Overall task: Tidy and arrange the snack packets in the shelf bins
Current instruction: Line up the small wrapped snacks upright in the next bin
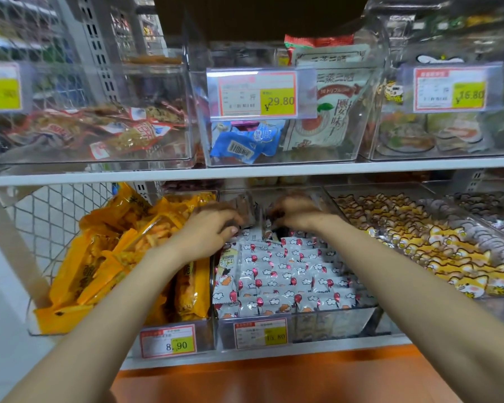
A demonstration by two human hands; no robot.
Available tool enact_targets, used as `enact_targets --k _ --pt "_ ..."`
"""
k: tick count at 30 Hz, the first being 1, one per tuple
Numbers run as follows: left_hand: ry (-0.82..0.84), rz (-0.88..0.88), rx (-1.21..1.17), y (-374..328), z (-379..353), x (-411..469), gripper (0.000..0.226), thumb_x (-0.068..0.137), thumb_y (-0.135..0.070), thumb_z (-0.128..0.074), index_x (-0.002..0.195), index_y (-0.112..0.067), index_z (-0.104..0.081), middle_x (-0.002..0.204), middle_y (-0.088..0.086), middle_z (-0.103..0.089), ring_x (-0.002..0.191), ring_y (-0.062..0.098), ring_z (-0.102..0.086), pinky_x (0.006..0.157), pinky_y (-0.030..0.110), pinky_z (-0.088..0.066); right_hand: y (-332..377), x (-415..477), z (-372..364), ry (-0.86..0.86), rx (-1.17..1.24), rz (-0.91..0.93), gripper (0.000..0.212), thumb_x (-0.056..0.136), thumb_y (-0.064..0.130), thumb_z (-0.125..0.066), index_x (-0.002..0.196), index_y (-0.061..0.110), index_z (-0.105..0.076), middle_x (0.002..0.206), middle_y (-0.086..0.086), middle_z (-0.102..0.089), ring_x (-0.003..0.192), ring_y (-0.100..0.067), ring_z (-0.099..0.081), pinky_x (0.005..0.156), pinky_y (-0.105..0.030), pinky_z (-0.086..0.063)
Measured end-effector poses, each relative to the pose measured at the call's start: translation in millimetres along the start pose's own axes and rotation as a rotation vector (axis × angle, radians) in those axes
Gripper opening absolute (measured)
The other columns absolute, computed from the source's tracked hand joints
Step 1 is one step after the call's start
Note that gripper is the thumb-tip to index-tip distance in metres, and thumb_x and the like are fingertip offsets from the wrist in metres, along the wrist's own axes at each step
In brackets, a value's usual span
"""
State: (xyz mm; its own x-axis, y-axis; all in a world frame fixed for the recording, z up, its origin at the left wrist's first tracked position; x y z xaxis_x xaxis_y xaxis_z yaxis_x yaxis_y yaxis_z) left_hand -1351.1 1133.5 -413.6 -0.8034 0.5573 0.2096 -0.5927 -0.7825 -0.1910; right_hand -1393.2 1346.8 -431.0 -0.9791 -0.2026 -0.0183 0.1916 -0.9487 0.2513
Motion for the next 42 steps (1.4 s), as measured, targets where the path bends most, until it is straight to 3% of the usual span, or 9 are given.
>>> enact_targets --k 7,14,17,24,29,34,37,39,42 --pt "0.209 -0.275 0.24 -7 -4 49 0.036 0.093 -0.014 -0.045 0.125 -0.025 -0.054 0.134 -0.005 -0.05 0.13 0.017 -0.035 0.112 0.033 -0.016 1 14 -10 0.057 -0.047 -0.01 0.035 0.077 0.037 -0.073 0.107 0.023 -0.065 0.105 0.003 -0.064 0.092 -0.013 -0.053 0.075 -0.025 -0.039" --pt "0.41 -0.331 0.514 -23 -12 68 0.049 0.091 -0.008 -0.043 0.135 -0.032 -0.046 0.145 -0.003 -0.039 0.136 0.019 -0.028 0.113 0.036 -0.012 -13 13 0 0.061 -0.054 0.003 0.038 0.073 0.028 -0.078 0.107 0.025 -0.062 0.109 0.004 -0.064 0.103 -0.016 -0.057 0.078 -0.026 -0.044" --pt "0.44 -0.303 0.473 -22 -12 68 0.054 0.092 -0.006 -0.041 0.138 -0.034 -0.042 0.149 -0.006 -0.033 0.139 0.019 -0.021 0.114 0.036 -0.011 -18 9 3 0.129 -0.019 -0.002 0.041 0.079 0.022 -0.074 0.117 0.033 -0.063 0.121 0.009 -0.06 0.107 -0.012 -0.055 0.087 -0.024 -0.045" --pt "0.438 -0.192 0.292 -8 -15 68 0.07 0.082 0.01 -0.038 0.135 -0.036 -0.045 0.154 -0.006 -0.023 0.143 0.021 -0.015 0.116 0.04 -0.011 -13 4 13 0.269 -0.074 0.048 0.039 0.084 0.013 -0.067 0.121 0.025 -0.063 0.122 0.005 -0.061 0.097 -0.008 -0.053 0.082 -0.02 -0.043" --pt "0.419 -0.15 0.252 -11 -18 68 0.07 0.081 0.011 -0.038 0.134 -0.034 -0.046 0.154 -0.005 -0.024 0.142 0.022 -0.017 0.116 0.039 -0.012 -7 -6 5 0.244 -0.066 0.095 0.031 0.091 0.01 -0.057 0.12 0.019 -0.063 0.124 0.001 -0.06 0.11 -0.016 -0.058 0.093 -0.025 -0.049" --pt "0.416 -0.088 0.188 -9 -21 68 0.068 0.082 0.012 -0.036 0.133 -0.031 -0.048 0.152 0.0 -0.029 0.139 0.023 -0.026 0.115 0.039 -0.023 -10 -9 -3 0.203 -0.093 0.105 0.029 0.091 0.005 -0.053 0.114 0.018 -0.063 0.115 -0.002 -0.063 0.1 -0.019 -0.06 0.089 -0.032 -0.053" --pt "0.415 -0.017 0.147 -5 -25 68 0.063 0.084 0.009 -0.036 0.136 -0.027 -0.045 0.147 0.007 -0.037 0.129 0.025 -0.04 0.107 0.038 -0.037 -8 -11 0 0.237 -0.108 0.082 0.026 0.093 0.008 -0.052 0.116 0.013 -0.063 0.118 -0.002 -0.063 0.095 -0.015 -0.061 0.081 -0.019 -0.052" --pt "0.423 0.011 0.123 -1 -28 68 0.062 0.085 0.007 -0.035 0.137 -0.026 -0.045 0.144 0.008 -0.04 0.124 0.025 -0.045 0.103 0.037 -0.042 -5 -14 5 0.294 -0.101 0.073 0.029 0.096 0.009 -0.048 0.122 0.013 -0.059 0.117 0.002 -0.06 0.08 -0.006 -0.056 0.062 -0.006 -0.045" --pt "0.43 0.002 0.09 1 -28 69 0.057 0.087 0.005 -0.034 0.132 -0.025 -0.051 0.142 0.006 -0.043 0.122 0.025 -0.047 0.102 0.038 -0.042 -5 -16 10 0.332 -0.055 0.04 0.032 0.097 0.016 -0.048 0.128 0.014 -0.056 0.118 0.002 -0.059 0.085 -0.005 -0.053 0.067 -0.012 -0.041"
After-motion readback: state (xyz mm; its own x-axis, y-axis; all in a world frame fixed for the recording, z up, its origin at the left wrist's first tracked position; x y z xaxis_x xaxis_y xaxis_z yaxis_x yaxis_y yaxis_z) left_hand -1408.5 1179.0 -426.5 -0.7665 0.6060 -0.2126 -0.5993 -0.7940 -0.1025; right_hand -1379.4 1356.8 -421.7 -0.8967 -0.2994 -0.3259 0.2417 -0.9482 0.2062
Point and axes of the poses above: each hand's wrist, its own x-axis towards the middle knuckle, its own z-axis out of the back of the hand, y = z × x, the point moved 1 cm from there along x, towards the middle knuckle
